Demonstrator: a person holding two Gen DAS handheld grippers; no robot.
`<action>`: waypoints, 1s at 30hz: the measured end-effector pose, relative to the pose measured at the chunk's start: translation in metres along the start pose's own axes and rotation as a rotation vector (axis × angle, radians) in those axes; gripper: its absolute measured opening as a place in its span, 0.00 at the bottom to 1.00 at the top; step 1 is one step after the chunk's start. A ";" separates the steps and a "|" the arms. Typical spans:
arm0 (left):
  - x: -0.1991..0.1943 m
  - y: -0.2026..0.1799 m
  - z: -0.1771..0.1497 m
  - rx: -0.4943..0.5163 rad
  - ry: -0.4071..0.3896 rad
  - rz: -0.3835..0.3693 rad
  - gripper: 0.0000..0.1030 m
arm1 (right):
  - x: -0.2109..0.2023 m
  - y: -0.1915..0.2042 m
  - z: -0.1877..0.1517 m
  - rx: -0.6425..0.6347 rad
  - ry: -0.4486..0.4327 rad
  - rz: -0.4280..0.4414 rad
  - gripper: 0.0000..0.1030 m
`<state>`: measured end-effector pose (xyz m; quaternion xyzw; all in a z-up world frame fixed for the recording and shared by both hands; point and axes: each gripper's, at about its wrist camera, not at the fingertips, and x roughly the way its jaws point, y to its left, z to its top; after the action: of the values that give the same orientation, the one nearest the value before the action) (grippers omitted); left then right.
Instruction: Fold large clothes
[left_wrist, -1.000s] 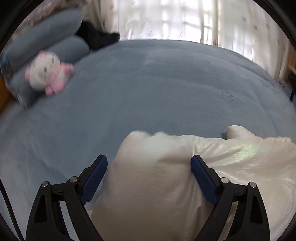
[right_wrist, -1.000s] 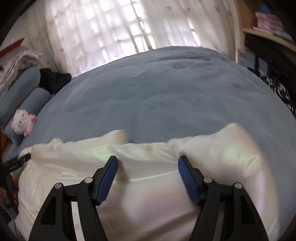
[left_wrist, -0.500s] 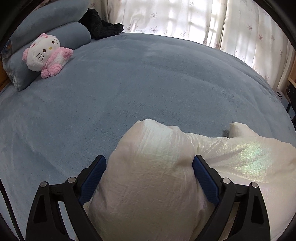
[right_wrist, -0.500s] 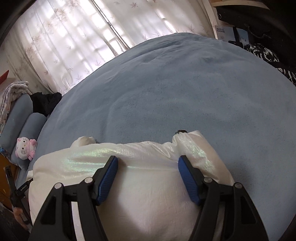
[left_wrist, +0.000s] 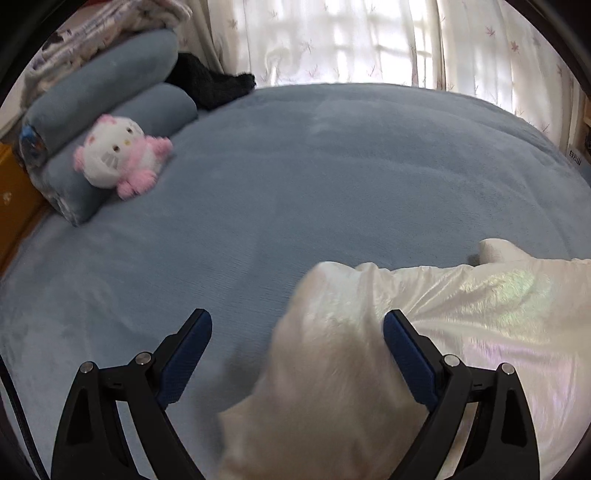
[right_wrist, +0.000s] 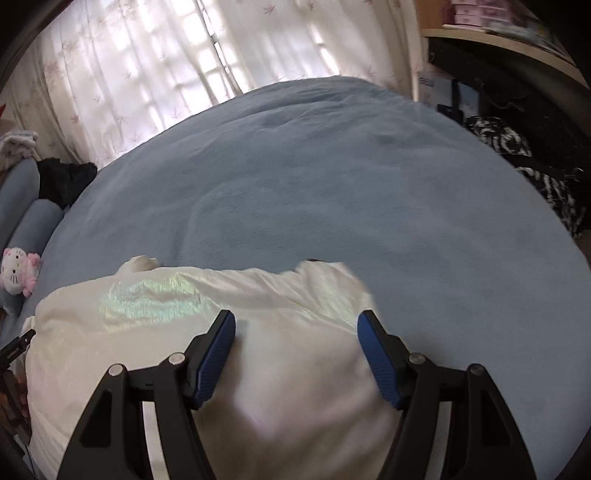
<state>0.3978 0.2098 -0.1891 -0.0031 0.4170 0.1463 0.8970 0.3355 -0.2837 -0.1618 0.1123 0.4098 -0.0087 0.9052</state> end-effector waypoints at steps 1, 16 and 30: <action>-0.005 0.004 -0.001 0.001 -0.004 0.001 0.91 | -0.005 -0.002 -0.001 0.000 -0.004 -0.003 0.67; -0.117 0.049 -0.027 -0.044 -0.012 -0.066 0.91 | -0.102 0.019 -0.031 0.008 -0.023 -0.017 0.67; -0.187 0.026 -0.137 -0.142 0.095 -0.487 0.91 | -0.154 0.112 -0.116 -0.092 -0.092 0.147 0.67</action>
<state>0.1744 0.1686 -0.1358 -0.1734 0.4345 -0.0452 0.8827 0.1589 -0.1617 -0.0992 0.0998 0.3583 0.0712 0.9255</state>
